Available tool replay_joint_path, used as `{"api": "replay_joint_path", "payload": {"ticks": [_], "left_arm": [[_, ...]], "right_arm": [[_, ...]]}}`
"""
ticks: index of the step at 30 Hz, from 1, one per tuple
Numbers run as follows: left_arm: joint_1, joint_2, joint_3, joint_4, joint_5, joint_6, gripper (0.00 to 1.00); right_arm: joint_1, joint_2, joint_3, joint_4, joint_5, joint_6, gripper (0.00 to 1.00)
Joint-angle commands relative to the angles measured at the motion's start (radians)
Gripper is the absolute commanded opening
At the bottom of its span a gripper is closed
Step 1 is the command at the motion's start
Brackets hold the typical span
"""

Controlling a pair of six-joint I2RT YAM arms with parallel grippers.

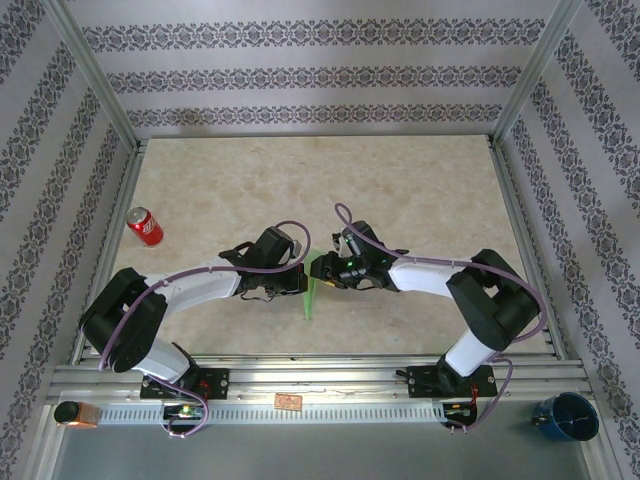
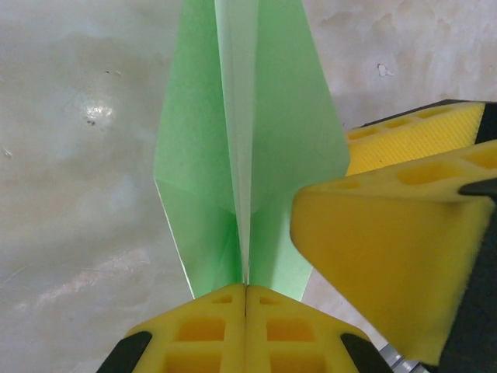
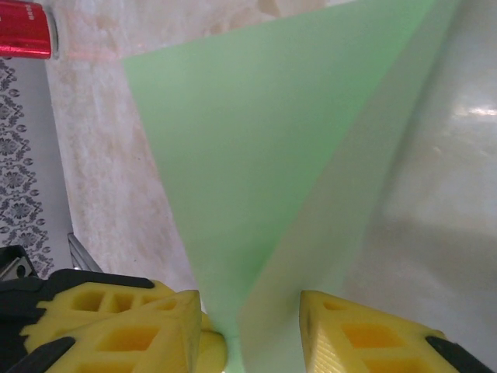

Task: Fold a paper plane with a square sheet of paper (pick it up from the middle)
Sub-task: Turn over a paper plane at the center of the table.

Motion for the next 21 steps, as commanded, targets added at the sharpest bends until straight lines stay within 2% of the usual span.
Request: {"api": "replay_joint_path", "payload": {"ticks": [1,13,21], "left_arm": [[-0.016,0.007,0.029,-0.041,-0.017,0.026,0.00],[-0.017,0.006,0.030,-0.082,-0.057,0.030,0.00],[-0.017,0.025,0.026,-0.073,-0.048,0.029,0.00]], "right_arm": [[0.010,0.024,0.031,-0.006,-0.019,-0.004,0.39],[0.001,0.040,-0.034,-0.025,0.032,-0.008,0.17],[0.001,0.050,-0.071,0.015,0.023,-0.005,0.10]]}}
